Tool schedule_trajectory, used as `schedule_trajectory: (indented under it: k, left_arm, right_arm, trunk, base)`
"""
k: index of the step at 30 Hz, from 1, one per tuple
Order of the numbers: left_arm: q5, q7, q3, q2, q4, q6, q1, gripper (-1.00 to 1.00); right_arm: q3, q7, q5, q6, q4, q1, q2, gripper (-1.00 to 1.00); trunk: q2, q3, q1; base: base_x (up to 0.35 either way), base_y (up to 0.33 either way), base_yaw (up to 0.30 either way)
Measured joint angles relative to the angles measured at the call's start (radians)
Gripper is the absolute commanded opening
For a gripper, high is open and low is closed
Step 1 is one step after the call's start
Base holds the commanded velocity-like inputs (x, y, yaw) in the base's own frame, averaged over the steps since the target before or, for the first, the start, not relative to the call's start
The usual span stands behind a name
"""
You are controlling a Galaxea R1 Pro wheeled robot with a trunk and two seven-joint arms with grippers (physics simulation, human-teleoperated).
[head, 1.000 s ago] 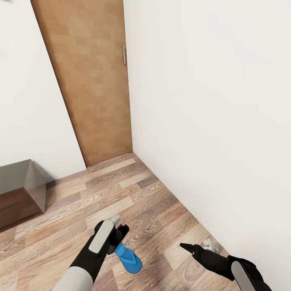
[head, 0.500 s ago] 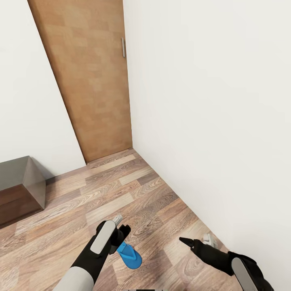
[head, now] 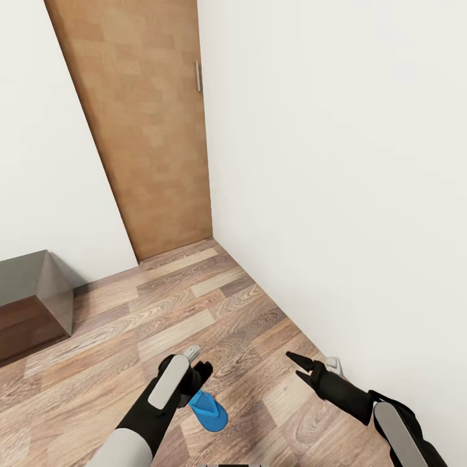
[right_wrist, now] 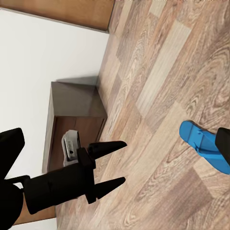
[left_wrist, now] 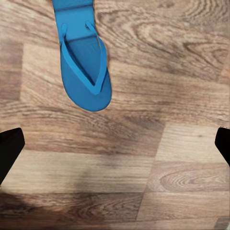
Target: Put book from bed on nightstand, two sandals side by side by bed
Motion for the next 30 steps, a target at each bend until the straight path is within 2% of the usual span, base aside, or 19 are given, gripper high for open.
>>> schedule_trajectory:
  k: [7, 22, 30]
  left_arm:
    - [0.0, 0.0, -0.007, 0.0, 0.001, 0.0, 0.0, 1.0]
    - [0.0, 0.0, -0.009, 0.0, 0.001, 0.001, 0.0, 1.0]
    - [0.0, 0.0, -0.009, 0.0, 0.001, 0.0, 0.0, 1.0]
  right_arm:
    - [0.0, -0.001, -0.003, -0.006, 0.0, 0.0, 0.001, 1.0]
    - [0.001, -0.003, -0.001, -0.007, 0.0, 0.0, 0.001, 1.0]
    - [0.002, -0.009, 0.001, -0.008, 0.0, 0.0, 0.002, 1.0]
  trunk:
    - [0.0, 0.0, 0.0]
    - [-0.003, -0.058, 0.007]
    - [-0.004, -0.058, 0.007]
  base:
    - [0.0, 0.0, 0.0]
    - [0.0, 0.0, 0.0]
    - [0.0, 0.0, 0.0]
